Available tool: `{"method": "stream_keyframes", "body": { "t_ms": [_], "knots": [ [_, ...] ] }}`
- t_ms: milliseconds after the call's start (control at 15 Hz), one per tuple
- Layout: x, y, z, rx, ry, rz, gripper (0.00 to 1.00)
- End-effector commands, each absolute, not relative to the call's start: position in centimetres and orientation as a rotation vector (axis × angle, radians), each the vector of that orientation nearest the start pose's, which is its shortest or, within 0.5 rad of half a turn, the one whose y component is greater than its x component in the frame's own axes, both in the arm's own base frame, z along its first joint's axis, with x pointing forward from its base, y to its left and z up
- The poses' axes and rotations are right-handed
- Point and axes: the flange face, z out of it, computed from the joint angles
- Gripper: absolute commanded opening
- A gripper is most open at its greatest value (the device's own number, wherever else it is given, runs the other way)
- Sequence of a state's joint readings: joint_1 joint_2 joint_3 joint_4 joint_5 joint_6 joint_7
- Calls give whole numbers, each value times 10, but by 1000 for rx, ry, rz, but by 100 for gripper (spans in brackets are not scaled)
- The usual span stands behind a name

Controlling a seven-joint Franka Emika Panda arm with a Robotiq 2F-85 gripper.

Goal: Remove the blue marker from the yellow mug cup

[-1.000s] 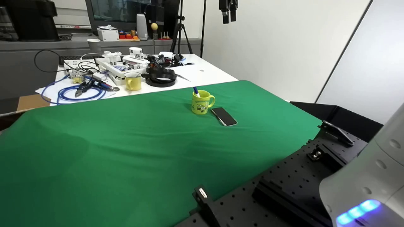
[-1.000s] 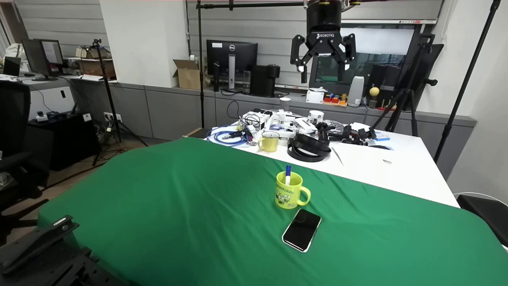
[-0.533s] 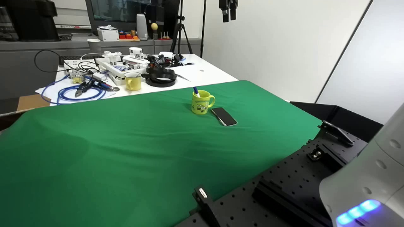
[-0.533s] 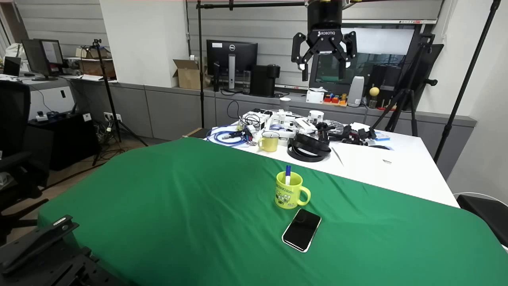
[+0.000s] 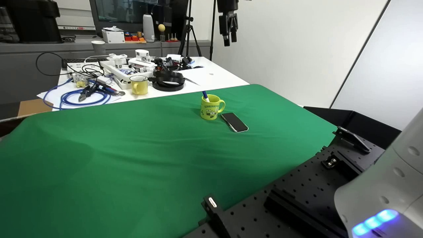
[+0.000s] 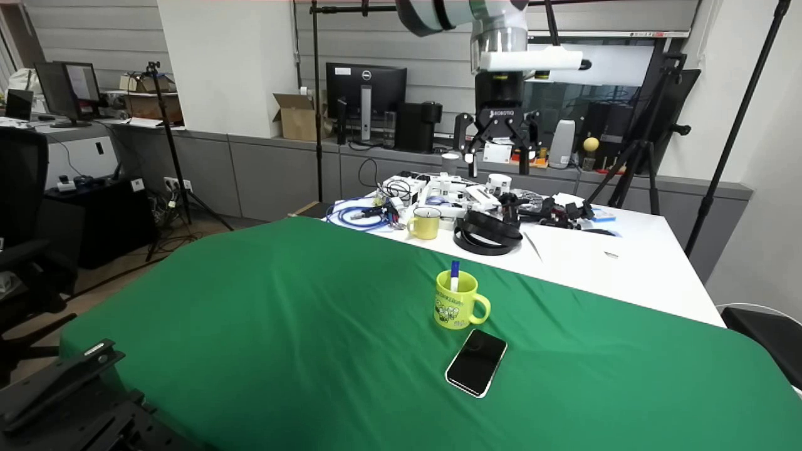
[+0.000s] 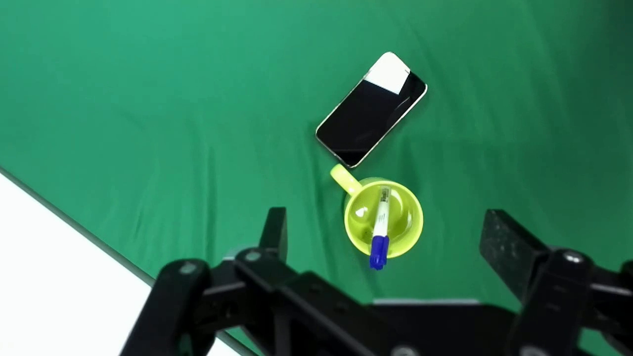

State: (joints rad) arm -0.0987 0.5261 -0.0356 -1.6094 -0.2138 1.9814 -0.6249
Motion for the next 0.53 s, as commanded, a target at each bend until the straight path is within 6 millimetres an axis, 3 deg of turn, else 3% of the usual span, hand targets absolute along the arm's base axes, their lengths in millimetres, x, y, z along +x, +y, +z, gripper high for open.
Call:
{"method": "stream_keyframes", "body": {
  "t_ms": [0, 267, 467],
  "knots": [
    [697, -93, 262, -3120, -931, 378, 100],
    [719, -86, 205, -3109, -840, 428, 100],
    [731, -81, 175, -3110, -747, 448, 100]
  ]
}}
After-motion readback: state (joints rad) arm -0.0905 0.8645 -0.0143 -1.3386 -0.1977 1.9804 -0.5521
